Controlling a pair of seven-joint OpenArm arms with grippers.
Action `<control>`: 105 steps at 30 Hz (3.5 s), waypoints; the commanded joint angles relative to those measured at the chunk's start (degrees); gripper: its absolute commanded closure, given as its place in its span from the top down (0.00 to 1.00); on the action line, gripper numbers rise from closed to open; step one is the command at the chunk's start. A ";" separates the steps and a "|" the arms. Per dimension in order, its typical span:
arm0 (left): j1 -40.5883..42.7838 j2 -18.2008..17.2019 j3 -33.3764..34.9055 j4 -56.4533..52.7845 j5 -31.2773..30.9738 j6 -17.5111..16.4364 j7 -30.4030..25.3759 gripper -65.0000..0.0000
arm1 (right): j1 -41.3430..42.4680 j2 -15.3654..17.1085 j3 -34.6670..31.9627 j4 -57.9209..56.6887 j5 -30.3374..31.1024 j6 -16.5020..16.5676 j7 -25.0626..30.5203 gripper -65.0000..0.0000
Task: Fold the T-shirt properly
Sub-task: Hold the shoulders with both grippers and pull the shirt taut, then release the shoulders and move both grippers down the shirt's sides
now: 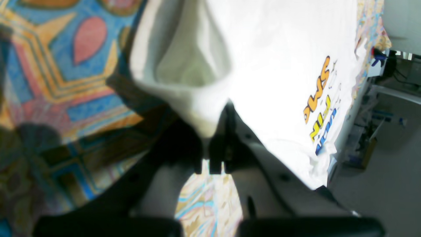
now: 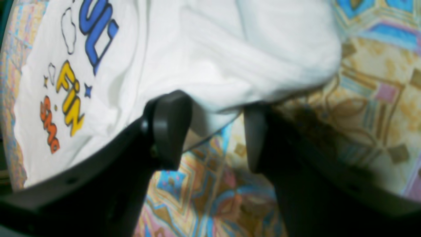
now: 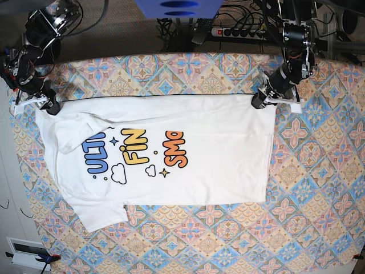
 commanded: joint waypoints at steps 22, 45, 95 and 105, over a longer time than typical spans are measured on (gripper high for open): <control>1.63 -0.59 -0.12 0.64 0.05 0.21 0.42 0.00 | 0.66 2.59 0.26 -3.63 -4.27 0.19 5.13 0.01; 16.13 -4.72 -1.53 14.97 -0.30 0.12 0.42 0.00 | -14.90 0.57 0.34 12.89 1.71 0.19 2.49 0.01; 12.35 -4.72 -11.90 24.38 0.85 0.21 5.08 0.37 | -19.65 0.22 4.04 29.68 1.45 0.19 2.49 0.30; -1.01 -7.01 -9.44 14.09 8.32 0.21 4.99 0.37 | -7.07 2.68 -8.62 29.07 -6.47 0.19 2.58 0.29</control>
